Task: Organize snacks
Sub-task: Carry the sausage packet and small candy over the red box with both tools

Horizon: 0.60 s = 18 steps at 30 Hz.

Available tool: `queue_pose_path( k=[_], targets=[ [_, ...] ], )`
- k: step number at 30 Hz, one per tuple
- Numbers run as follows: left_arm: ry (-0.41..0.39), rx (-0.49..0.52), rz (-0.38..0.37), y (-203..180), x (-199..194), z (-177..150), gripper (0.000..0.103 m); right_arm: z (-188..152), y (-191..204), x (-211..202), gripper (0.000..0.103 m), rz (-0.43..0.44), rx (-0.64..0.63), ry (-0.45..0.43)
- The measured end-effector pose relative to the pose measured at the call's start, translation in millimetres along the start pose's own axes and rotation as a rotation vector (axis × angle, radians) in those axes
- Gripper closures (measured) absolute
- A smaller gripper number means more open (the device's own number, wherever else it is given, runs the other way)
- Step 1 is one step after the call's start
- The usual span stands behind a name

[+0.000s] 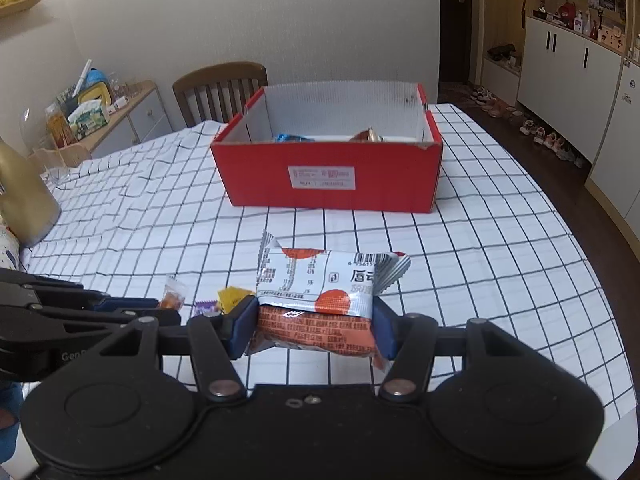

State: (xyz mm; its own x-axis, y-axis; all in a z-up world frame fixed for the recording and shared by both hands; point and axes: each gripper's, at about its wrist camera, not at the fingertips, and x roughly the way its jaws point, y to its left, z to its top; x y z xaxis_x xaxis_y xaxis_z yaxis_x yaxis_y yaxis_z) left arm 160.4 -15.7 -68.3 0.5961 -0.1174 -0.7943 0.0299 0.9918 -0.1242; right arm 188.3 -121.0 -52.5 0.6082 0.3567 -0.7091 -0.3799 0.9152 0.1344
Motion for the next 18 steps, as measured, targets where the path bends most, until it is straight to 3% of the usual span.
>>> queue_pose_path(
  k=[18],
  targets=[
    [-0.176,0.03,0.032,-11,-21,88,0.087,79,2,-11,0.045,-0.005,-0.08,-0.161]
  ],
)
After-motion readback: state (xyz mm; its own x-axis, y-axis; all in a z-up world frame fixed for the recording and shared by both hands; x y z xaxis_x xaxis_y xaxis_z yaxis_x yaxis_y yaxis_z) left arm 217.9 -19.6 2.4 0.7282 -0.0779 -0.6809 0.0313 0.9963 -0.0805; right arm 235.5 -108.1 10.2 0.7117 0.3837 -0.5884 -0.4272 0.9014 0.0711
